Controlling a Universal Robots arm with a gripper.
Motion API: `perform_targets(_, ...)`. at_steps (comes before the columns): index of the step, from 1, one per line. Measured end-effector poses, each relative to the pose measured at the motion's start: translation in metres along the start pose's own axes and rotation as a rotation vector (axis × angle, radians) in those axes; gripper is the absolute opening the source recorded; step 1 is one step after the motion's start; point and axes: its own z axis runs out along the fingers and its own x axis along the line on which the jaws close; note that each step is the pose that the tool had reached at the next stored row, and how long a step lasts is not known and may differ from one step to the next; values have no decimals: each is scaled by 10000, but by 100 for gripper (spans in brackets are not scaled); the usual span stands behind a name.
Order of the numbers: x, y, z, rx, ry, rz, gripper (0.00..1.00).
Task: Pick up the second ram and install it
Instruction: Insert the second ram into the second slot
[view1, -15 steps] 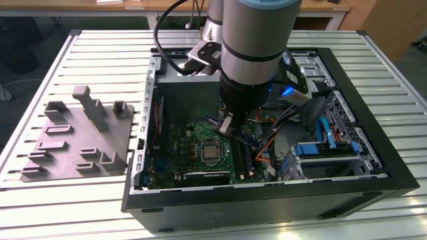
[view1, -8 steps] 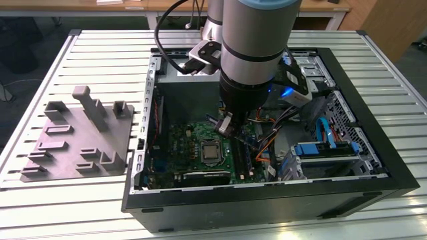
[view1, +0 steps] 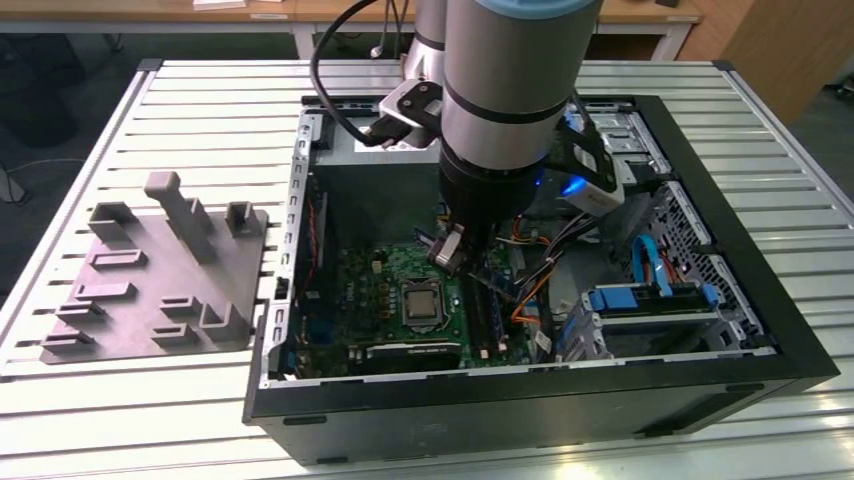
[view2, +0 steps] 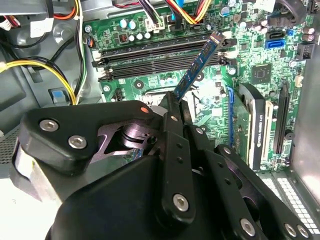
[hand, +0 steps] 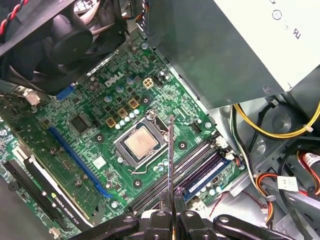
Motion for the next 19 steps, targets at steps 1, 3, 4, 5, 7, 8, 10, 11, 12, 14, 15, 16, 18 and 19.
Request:
perform_targets(1,0,0,0,3,-1,35,14)
perform_targets(3,0,0,1,9,-4,103,14)
perform_targets(4,0,0,0,12,-4,138,14)
perform_targets(5,0,0,1,15,-5,171,14)
perform_targets(7,0,0,0,21,-7,241,14)
perform_targets(8,0,0,1,25,-8,274,14)
perform_targets(10,0,0,1,30,-10,339,14)
perform_targets(11,0,0,1,33,-11,370,14)
perform_targets(12,0,0,1,35,-12,402,14)
perform_targets(14,0,0,1,41,-14,468,14)
perform_targets(15,0,0,1,44,-15,501,14)
perform_targets(16,0,0,1,47,-16,534,14)
perform_targets(18,0,0,1,53,-18,599,14)
perform_targets(19,0,0,2,55,-19,631,14)
